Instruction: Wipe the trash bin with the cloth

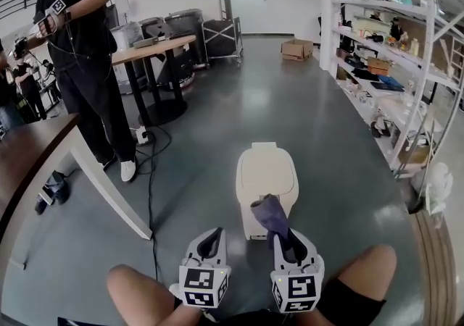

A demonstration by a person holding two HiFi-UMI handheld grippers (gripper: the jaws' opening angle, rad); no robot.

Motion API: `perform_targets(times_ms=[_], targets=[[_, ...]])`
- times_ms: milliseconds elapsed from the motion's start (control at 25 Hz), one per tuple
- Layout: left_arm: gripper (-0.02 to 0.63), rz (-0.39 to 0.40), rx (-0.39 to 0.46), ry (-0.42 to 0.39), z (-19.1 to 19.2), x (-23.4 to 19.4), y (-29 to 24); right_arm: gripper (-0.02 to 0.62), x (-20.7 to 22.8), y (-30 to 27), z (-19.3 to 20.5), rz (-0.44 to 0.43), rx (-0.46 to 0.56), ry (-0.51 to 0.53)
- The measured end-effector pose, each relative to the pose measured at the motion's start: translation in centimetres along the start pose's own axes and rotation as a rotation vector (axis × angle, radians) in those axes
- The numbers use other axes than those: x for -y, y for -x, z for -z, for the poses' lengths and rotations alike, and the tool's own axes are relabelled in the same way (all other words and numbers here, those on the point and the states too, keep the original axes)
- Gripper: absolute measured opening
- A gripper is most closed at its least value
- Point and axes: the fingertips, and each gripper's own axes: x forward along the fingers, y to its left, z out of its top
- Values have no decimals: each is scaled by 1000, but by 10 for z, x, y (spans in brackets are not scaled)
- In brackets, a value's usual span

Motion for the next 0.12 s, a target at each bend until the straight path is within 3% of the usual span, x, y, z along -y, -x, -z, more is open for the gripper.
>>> perform_targets(times_ms=[120], targets=[[-3, 1, -8, 16, 3, -4, -4, 100, -1, -5, -3, -2, 9, 9]])
